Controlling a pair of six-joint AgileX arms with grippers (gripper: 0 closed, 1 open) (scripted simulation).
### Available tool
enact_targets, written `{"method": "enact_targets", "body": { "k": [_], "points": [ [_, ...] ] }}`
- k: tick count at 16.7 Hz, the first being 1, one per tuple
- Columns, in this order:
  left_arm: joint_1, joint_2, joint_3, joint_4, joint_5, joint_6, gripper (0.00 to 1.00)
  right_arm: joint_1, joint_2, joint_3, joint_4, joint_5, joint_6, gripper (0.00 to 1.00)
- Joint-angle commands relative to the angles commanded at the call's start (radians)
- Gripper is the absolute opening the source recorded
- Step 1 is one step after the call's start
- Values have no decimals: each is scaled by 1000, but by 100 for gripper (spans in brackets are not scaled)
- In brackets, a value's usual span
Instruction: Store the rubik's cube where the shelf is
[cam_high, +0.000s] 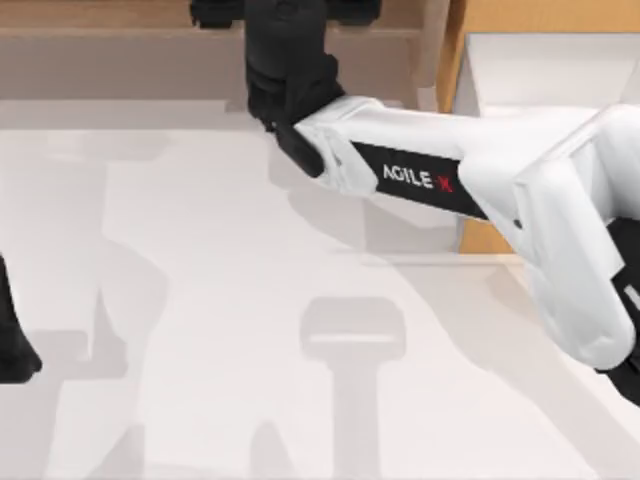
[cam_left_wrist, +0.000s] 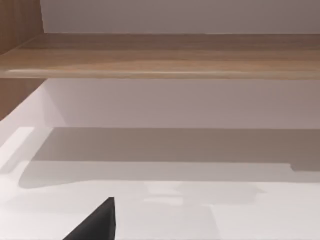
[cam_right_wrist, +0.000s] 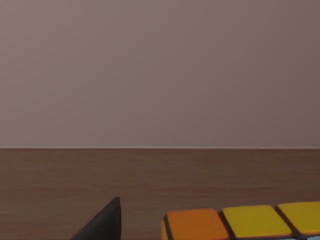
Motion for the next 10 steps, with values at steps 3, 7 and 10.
{"method": "enact_targets", "body": {
  "k": [3,7,10],
  "points": [
    [0,0,0,0,0,0,100,6,-5,-9,6,-3,-6,100],
    [0,0,0,0,0,0,100,27,-62,-135,83,-40,-93,100],
    [0,0,0,0,0,0,100,47,-136,-313,189,-90,-216,100]
  ]
}}
